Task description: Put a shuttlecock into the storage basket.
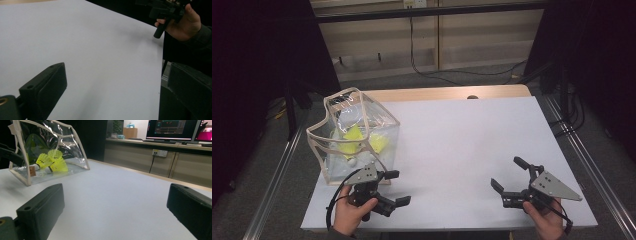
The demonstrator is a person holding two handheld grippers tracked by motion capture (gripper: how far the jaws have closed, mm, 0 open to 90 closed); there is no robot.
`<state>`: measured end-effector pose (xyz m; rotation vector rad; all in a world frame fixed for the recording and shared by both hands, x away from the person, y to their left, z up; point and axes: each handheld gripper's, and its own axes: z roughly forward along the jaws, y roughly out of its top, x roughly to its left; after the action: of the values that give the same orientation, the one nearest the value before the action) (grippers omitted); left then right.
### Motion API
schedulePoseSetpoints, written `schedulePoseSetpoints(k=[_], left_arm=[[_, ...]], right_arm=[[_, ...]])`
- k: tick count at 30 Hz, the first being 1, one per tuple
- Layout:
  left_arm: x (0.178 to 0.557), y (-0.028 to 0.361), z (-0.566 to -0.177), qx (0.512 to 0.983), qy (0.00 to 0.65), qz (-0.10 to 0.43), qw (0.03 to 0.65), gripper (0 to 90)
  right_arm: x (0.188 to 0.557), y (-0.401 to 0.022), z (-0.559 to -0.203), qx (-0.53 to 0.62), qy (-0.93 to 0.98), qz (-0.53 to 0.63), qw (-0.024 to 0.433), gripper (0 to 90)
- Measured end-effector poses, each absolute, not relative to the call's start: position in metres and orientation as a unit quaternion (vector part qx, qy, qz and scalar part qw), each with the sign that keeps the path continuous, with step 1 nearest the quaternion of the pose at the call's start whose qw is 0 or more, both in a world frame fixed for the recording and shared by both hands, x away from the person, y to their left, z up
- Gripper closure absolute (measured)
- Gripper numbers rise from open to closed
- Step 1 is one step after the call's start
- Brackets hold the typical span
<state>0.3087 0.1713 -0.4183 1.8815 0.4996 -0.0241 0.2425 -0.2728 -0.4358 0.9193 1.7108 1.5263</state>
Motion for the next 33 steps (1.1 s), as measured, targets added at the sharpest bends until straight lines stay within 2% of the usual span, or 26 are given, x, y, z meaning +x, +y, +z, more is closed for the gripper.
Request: schedulePoseSetpoints(k=[33], left_arm=[[0.307,0.177,-0.428,0.801,0.205,-0.005,0.563,2.4]], right_arm=[[0.243,-0.271,-0.436,0.35,0.656,0.584,0.327,1.0]])
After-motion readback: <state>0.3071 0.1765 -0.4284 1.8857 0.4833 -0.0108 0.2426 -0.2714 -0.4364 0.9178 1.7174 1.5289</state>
